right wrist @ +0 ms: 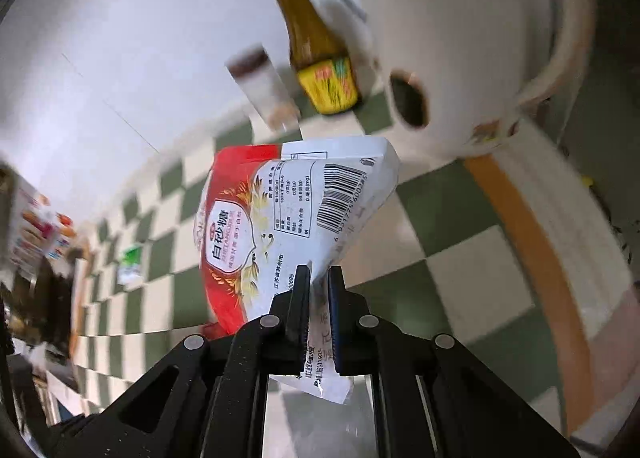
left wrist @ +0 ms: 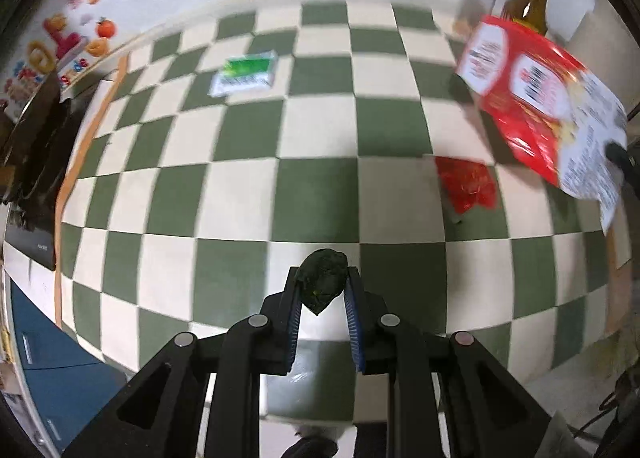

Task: Collect trash
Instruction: 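Grasp a dark green scrap with the left tool while the right tool grasps the red-white sugar bag, then lower the scrap and sugar bag into the grey bin and open both tools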

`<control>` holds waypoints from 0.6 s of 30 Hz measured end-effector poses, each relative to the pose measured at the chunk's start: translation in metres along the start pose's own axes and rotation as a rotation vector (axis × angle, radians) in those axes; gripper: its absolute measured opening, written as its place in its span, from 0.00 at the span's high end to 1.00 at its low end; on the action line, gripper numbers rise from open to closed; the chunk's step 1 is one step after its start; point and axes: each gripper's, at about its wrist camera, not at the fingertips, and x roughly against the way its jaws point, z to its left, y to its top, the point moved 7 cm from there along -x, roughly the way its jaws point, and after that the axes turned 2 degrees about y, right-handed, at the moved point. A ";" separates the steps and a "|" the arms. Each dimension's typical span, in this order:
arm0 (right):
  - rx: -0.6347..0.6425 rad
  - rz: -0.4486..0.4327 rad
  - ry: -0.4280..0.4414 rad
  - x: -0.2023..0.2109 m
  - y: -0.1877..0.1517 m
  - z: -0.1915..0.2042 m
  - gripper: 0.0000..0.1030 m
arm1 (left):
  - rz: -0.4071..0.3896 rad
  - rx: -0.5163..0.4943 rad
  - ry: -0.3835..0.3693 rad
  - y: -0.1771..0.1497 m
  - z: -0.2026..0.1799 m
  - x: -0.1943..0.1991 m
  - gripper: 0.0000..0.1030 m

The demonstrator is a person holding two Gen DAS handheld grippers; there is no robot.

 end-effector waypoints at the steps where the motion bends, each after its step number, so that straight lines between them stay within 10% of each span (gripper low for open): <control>1: 0.001 -0.034 -0.003 0.017 -0.001 0.003 0.91 | -0.012 0.012 -0.013 0.004 0.008 0.003 0.83; 10: -0.055 -0.140 0.039 0.148 -0.066 0.021 0.91 | -0.133 0.098 -0.126 -0.042 0.080 0.071 0.83; 18: -0.028 0.043 0.003 0.212 -0.263 0.030 0.91 | -0.052 0.030 -0.124 -0.180 0.114 0.056 0.83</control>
